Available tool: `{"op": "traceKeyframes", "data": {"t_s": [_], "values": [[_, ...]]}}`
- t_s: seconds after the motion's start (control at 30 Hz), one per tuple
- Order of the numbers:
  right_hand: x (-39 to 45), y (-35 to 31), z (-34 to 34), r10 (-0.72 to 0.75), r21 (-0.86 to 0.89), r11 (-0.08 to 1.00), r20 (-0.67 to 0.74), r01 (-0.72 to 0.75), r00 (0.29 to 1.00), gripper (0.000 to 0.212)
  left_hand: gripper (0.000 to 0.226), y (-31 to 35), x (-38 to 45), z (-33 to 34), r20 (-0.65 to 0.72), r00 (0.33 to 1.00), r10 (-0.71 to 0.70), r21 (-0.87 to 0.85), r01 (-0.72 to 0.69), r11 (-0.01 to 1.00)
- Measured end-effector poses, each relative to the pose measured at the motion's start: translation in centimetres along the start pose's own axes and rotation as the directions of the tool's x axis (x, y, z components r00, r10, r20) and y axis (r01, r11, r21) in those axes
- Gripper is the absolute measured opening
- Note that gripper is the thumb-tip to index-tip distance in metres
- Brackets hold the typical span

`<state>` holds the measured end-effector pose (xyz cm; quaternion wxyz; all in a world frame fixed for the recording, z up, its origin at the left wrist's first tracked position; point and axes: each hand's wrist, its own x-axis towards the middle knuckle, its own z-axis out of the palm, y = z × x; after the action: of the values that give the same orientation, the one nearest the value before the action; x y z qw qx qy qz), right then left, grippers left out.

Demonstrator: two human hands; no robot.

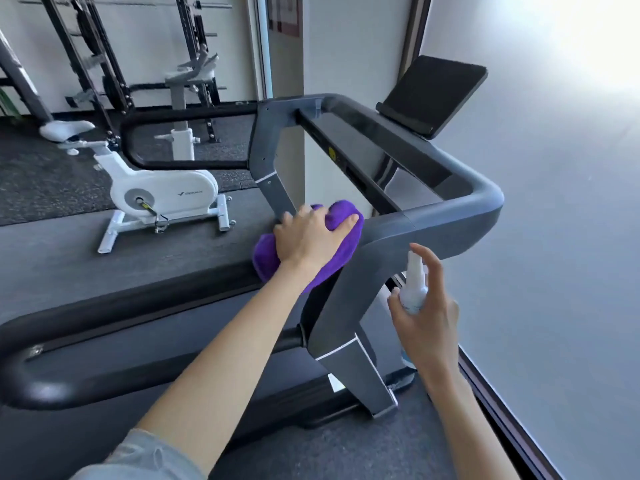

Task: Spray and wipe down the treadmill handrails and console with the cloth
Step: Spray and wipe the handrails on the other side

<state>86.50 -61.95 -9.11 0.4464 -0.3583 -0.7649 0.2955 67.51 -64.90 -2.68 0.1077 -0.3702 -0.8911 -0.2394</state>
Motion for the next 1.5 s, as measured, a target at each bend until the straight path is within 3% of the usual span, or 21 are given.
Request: {"op": "traceKeyframes", "data": {"t_s": [0.07,0.17,0.23,0.37,0.47,0.57,0.67,0.7,0.77,0.83,1.03,1.23,1.33,1.43,1.5], "values": [[0.7,0.7,-0.5,0.012,-0.008,1.0,-0.015,-0.012,1.0,0.066,0.063,1.5,0.5,2.0,0.081,0.997,-0.004,0.058,-0.001,0.998],[1.3,1.3,-0.9,0.014,-0.023,1.0,-0.041,-0.015,0.999,0.067,0.057,3.8,0.9,3.1,-0.011,0.999,0.039,0.044,-0.039,0.998],[1.5,1.4,-0.8,0.009,-0.031,0.999,-0.045,-0.01,0.999,0.068,0.053,4.5,0.5,3.3,-0.088,0.986,0.142,0.046,-0.139,0.989],[1.9,1.7,-0.1,0.005,-0.017,1.0,-0.055,-0.006,0.998,0.067,0.055,3.0,-1.1,2.5,-0.098,0.949,0.299,0.024,-0.298,0.954],[1.8,1.9,0.2,-0.005,0.007,1.0,-0.053,0.005,0.999,0.068,0.053,0.3,-1.1,1.2,-0.066,0.979,0.195,0.039,-0.192,0.981],[1.5,2.5,-0.1,0.014,0.007,1.0,-0.056,-0.014,0.998,0.067,0.051,-1.4,-0.7,0.1,-0.16,0.986,0.056,-0.069,-0.068,0.995],[1.4,3.2,-0.9,0.03,0.003,1.0,-0.081,-0.03,0.996,0.068,0.05,1.5,-0.2,0.6,-0.203,0.975,0.089,-0.256,-0.141,0.956],[1.4,3.4,-1.3,0.036,0.0,0.999,-0.09,-0.037,0.995,0.068,0.052,3.4,-0.2,1.2,-0.165,0.974,0.155,-0.247,-0.193,0.95],[1.6,3.7,-1.7,0.056,-0.012,0.998,-0.097,-0.057,0.994,0.069,0.058,6.8,-0.3,3.2,-0.062,0.951,0.302,-0.049,-0.305,0.951],[1.6,4.0,-1.9,0.067,-0.011,0.998,-0.094,-0.069,0.993,0.069,0.059,8.4,-0.1,4.4,-0.023,0.941,0.336,0.081,-0.334,0.939],[1.5,4.5,-1.5,0.032,-0.019,0.999,-0.049,-0.033,0.998,0.067,0.038,4.8,-2.5,3.6,-0.18,0.924,0.336,0.081,-0.327,0.942],[1.4,5.7,-2.2,0.064,-0.019,0.998,-0.044,-0.065,0.997,0.069,0.051,-0.5,-5.0,2.1,-0.307,0.937,0.166,0.12,-0.135,0.984],[1.7,5.7,-2.7,0.067,-0.008,0.998,-0.055,-0.068,0.996,0.069,0.057,3.2,-3.4,2.6,-0.224,0.951,0.214,0.0,-0.22,0.976],[2.0,5.7,-2.7,0.056,0.002,0.998,-0.066,-0.056,0.996,0.069,0.062,8.6,-1.8,4.5,-0.108,0.918,0.382,0.162,-0.362,0.918],[2.2,5.6,-2.7,0.051,0.0,0.999,-0.067,-0.052,0.996,0.07,0.057,9.9,-1.2,5.2,-0.073,0.909,0.411,0.214,-0.388,0.896]]}}
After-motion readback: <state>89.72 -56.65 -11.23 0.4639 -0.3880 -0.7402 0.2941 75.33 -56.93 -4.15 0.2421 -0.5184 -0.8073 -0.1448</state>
